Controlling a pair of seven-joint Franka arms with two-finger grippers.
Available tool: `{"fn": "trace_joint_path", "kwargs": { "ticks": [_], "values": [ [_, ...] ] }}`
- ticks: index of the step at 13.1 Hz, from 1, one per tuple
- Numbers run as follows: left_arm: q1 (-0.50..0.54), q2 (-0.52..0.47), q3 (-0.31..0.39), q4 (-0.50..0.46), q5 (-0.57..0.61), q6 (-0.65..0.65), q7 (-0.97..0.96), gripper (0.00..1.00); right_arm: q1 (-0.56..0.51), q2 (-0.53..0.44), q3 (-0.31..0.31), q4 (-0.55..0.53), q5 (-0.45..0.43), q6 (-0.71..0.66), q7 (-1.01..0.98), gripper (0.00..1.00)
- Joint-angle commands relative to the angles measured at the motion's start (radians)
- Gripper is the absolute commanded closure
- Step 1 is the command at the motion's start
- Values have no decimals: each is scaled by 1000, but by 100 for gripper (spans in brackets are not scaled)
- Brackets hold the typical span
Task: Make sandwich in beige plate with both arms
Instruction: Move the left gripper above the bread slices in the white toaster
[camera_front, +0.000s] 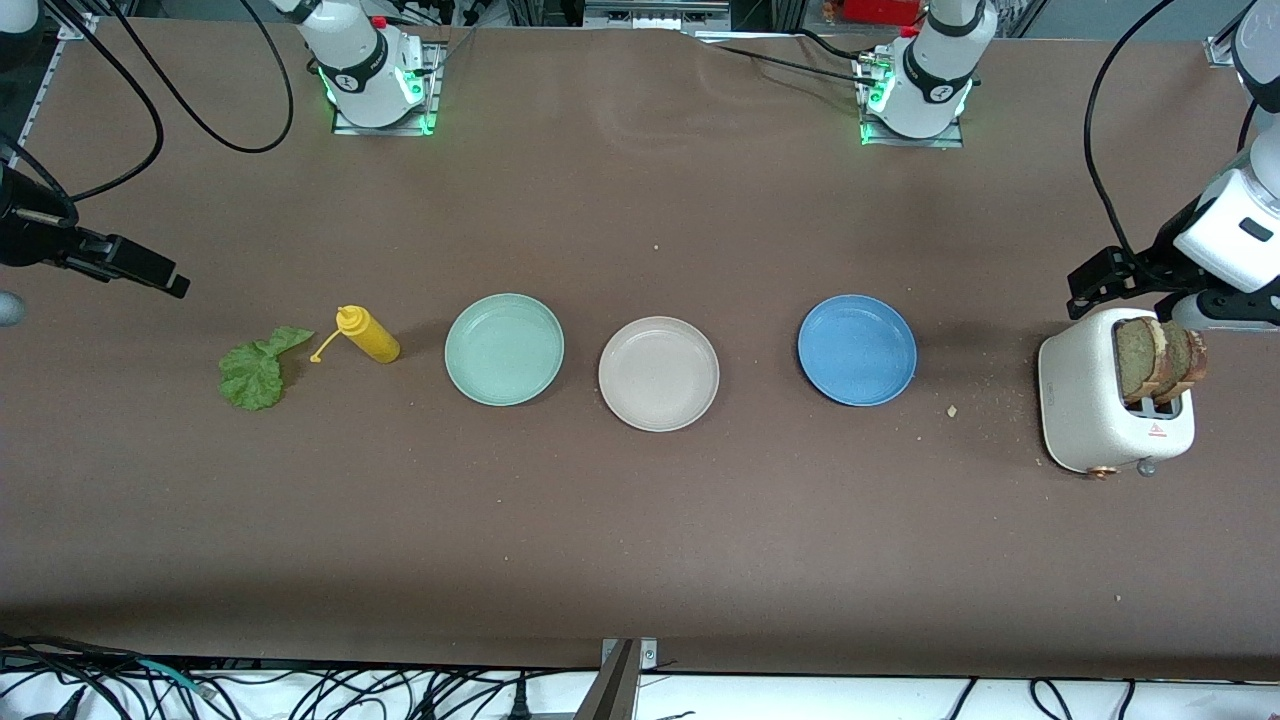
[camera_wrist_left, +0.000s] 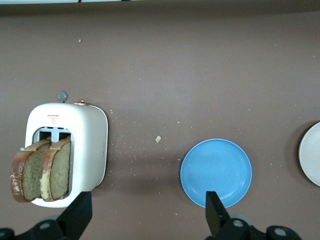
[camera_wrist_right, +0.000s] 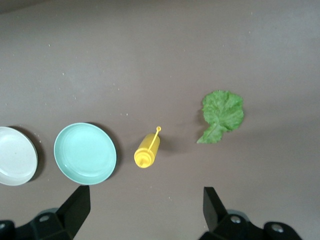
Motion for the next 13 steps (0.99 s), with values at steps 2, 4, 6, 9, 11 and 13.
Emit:
{"fn": "trace_joint_path", "kwargs": {
  "ticks": [2,4,6,9,11,13],
  "values": [
    [-6,13,-8,29,-17,-37,10,0,-3,-10,2,5,10,-35,11,0],
    [-4,13,-8,29,-14,-37,13,0,-4,-10,-1,5,10,-35,13,0],
    [-3,17,-7,28,-16,-37,15,0,-4,-10,-6,5,10,-35,13,0],
    [-6,18,-8,28,-17,-37,15,0,-4,-10,0,5,8,-26,13,0],
    [-7,21,-8,28,-17,-37,15,0,-3,-10,0,5,10,-21,13,0],
    [-11,30,-8,29,-17,-37,15,0,-3,-10,0,5,10,-21,11,0]
  ]
}}
